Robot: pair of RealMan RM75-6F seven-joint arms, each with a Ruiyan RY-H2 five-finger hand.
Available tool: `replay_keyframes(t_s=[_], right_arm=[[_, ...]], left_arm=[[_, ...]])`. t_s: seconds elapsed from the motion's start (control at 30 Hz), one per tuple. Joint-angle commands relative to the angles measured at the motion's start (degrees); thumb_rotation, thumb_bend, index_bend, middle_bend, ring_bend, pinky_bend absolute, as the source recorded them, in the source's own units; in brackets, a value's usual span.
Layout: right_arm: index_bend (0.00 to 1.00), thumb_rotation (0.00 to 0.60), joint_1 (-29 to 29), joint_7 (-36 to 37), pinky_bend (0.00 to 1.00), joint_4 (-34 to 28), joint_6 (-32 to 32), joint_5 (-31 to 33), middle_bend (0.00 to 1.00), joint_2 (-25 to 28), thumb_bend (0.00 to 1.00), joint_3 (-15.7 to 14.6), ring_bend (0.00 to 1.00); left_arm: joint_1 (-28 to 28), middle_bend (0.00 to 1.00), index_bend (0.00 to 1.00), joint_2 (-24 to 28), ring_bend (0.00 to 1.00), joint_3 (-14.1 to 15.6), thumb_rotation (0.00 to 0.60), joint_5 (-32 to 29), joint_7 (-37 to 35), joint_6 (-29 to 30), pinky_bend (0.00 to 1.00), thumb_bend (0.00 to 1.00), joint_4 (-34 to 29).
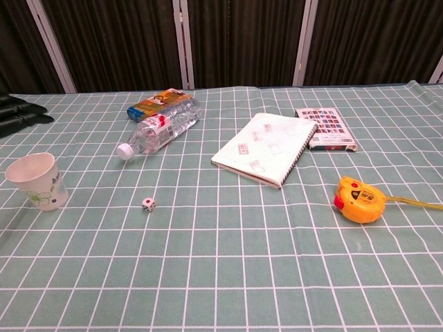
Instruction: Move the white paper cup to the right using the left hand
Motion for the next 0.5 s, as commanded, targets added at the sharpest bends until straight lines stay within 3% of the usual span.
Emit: replay_keyframes(t_s=[0.03, 0.33, 0.5], right_arm=[[0.00, 0.600, -0.1, 0.4, 0.00, 0.4, -0.1, 0.4, 0.00, 0.0, 0.00, 0.1, 0.00], [0.00, 0.600, 0.0, 0.6, 0.00, 0.7, -0.3, 0.9, 0.00, -0.1, 0.00, 0.5, 0.00], [0.00, 0.600, 0.2, 1.0, 0.00, 1.0, -0.8, 1.4, 0.00, -0.2, 0.00, 0.7, 0.00]], left_arm=[[-4.0, 0.00, 0.00, -4.6, 0.00, 1.0, 0.600, 2.2, 5.1, -4.1, 0.00, 0.00, 7.2], [-6.2, 0.03, 0.07, -9.9, 0.00, 3.2, 0.600, 5.5, 7.0, -4.2, 0.05, 0.00, 17.2], [-6.8, 0.11, 0.17, -11.9, 0.08, 3.8, 0.600, 6.6, 8.9, -3.5, 0.14, 0.00, 21.2]])
